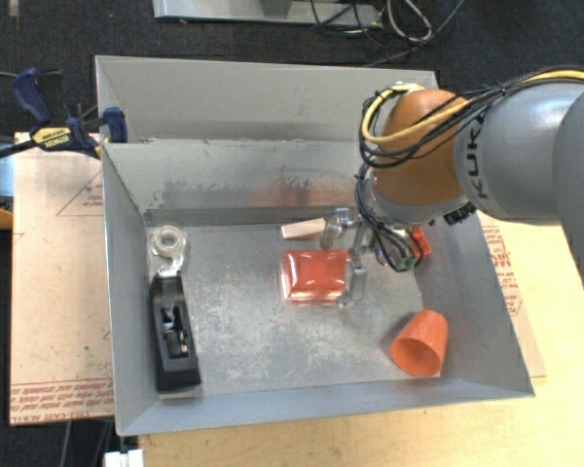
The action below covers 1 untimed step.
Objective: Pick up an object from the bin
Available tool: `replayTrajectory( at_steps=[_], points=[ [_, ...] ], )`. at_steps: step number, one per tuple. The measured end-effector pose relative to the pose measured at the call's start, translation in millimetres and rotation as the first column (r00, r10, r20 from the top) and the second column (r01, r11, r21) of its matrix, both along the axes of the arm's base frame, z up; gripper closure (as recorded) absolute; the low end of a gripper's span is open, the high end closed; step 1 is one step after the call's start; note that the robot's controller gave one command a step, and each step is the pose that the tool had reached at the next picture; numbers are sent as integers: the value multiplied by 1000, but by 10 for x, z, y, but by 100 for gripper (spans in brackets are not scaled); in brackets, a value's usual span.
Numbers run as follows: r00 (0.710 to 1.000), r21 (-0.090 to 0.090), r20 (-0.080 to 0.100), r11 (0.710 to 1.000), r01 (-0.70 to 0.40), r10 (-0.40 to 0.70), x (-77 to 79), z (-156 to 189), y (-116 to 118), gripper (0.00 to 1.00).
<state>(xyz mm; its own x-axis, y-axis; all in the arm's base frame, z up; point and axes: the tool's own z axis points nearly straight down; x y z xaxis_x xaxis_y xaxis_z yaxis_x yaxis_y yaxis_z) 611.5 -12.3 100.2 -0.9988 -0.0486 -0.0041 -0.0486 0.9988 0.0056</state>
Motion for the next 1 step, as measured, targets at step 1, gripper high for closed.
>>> replayTrajectory(
  at_steps=[1],
  points=[
    [998,0,16,998,-60,60,54,-297,203,0]
  ],
)
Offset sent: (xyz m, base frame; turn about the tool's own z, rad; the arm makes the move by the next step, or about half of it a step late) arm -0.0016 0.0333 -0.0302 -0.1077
